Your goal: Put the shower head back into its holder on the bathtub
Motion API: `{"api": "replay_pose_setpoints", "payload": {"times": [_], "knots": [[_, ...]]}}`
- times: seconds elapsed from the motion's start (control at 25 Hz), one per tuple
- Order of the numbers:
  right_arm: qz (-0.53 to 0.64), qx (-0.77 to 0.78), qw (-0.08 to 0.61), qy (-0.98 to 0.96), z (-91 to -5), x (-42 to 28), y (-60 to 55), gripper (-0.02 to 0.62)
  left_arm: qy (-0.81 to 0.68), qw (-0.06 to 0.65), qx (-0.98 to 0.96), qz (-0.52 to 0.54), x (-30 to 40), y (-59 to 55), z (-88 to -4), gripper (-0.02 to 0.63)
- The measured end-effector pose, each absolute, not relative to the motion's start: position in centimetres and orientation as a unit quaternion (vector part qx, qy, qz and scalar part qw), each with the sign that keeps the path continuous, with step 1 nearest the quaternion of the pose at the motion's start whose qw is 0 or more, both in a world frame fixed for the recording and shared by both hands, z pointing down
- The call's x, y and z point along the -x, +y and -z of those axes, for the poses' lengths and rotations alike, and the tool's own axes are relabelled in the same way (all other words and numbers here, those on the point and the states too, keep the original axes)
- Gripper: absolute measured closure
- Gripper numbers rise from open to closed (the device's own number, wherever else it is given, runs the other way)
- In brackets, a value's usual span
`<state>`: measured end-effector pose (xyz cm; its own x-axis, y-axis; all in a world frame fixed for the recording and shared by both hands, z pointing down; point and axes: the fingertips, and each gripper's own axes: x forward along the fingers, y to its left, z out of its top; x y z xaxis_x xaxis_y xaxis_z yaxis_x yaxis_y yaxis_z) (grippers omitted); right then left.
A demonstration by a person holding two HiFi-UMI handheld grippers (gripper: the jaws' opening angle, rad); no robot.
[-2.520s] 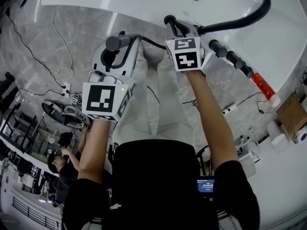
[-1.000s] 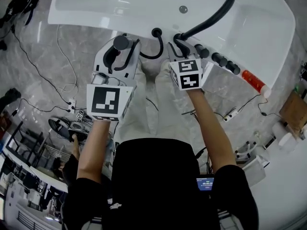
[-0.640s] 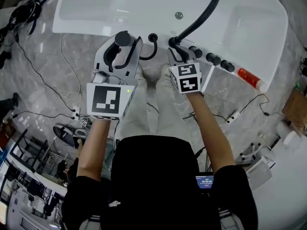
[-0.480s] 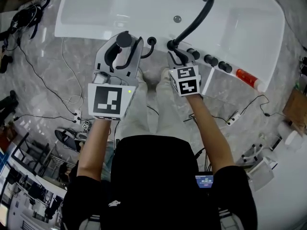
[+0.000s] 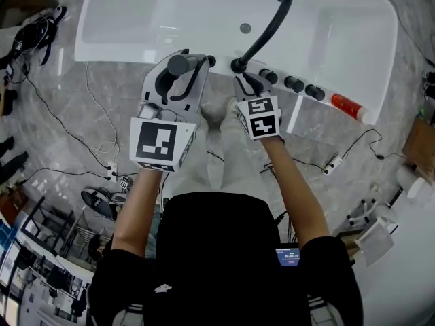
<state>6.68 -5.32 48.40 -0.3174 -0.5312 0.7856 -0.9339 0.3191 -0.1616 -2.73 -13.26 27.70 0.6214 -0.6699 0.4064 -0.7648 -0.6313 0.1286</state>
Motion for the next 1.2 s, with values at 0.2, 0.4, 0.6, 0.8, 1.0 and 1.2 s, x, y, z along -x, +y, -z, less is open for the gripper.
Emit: {"api": "replay_pose_setpoints", "payload": {"times": [0.2,0.4,0.6,0.8,1.0,1.2], "knots": [[-0.321,-0.489,0.319,-0.745,-49.7,-7.1,-4.8,0.502,-0.396,0.164,-0.884,-0.186,2.3,-12.0,-31.2,0.463],[-0.330,-0.491,0.318,-0.741,-50.9,-7.3,-4.5,0.502,-0.395,0.175,-0.879,-0.203,2.5,-11.6,-34.2,0.463],[-0.337,-0.492,0.317,-0.738,-51.9,-7.6,-4.1,0.503,-0.394,0.169,-0.875,-0.225,2.6,-11.1,-36.9,0.463],[-0.341,-0.491,0.313,-0.738,-53.0,-7.5,-4.1,0.508,-0.391,0.182,-0.872,-0.233,2.4,-11.0,-39.5,0.463],[-0.350,-0.488,0.304,-0.739,-54.0,-7.0,-4.1,0.514,-0.390,0.184,-0.870,-0.238,2.3,-11.1,-41.7,0.463],[-0.354,-0.488,0.304,-0.738,-54.9,-7.0,-3.8,0.531,-0.391,0.188,-0.869,-0.238,2.0,-11.6,-43.4,0.463]]}}
